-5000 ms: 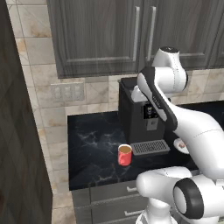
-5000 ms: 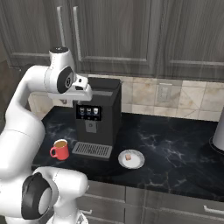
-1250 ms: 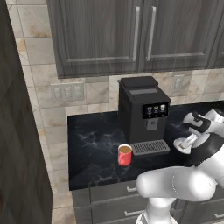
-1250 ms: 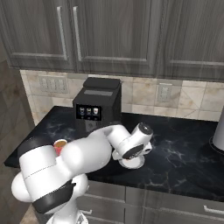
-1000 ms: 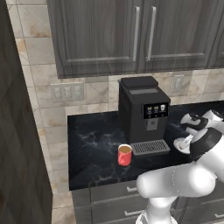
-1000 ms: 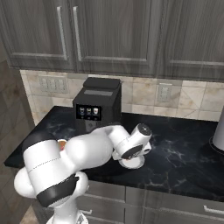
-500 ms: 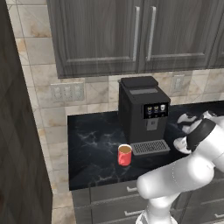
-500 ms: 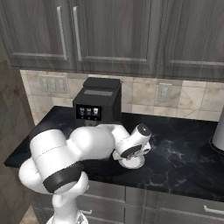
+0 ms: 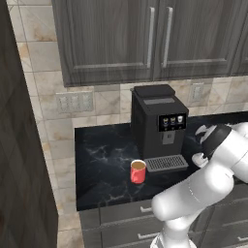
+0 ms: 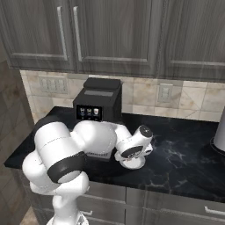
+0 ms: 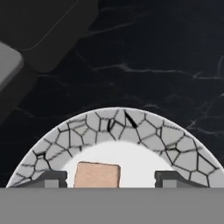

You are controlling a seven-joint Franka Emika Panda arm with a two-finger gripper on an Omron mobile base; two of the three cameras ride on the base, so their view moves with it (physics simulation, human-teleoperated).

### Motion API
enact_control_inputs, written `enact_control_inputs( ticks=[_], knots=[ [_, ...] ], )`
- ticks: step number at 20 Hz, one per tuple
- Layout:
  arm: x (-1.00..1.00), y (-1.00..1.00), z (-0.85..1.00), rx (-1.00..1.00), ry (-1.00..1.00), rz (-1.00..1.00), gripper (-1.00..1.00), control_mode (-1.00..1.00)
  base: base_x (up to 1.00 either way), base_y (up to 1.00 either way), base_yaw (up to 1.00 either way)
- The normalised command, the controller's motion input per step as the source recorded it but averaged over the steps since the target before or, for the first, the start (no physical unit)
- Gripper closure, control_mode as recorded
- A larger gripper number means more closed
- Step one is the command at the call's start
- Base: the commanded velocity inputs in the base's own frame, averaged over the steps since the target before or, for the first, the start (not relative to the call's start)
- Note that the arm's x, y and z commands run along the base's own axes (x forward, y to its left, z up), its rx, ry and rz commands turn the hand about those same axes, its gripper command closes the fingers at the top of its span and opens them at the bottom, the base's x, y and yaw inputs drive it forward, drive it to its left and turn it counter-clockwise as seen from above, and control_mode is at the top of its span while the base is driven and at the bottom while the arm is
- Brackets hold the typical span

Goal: Take a sugar cube from the saucer and place it inside the coffee. Then, grab milk from the fridge and place it next to the coffee on the counter to sweeten the coffee.

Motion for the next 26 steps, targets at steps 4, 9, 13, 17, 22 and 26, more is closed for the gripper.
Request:
enact_control_inputs(
  ticks=[4, 9, 13, 17, 22, 26],
  knots=[
    [0.0, 0.0, -0.03, 0.0, -0.04, 0.01, 1.0, -1.0, 0.0, 0.0, 0.0],
    [-0.07, 0.0, 0.0, 0.0, -0.04, 0.02, 1.0, -1.0, 0.0, 0.0, 0.0],
    [-0.36, 0.01, 0.22, 0.0, -0.09, 0.06, 1.0, -1.0, 0.0, 0.0, 0.0],
    [-0.59, 0.13, 0.55, -0.02, -0.08, 0.06, 1.0, -1.0, 0.0, 0.0, 0.0],
    [-0.49, 0.21, 0.71, -0.07, -0.01, 0.06, 1.0, -1.0, 0.0, 0.0, 0.0],
    [-0.24, 0.48, 0.71, -0.09, 0.0, 0.0, 1.0, -1.0, 0.0, 0.0, 0.0]
  ],
)
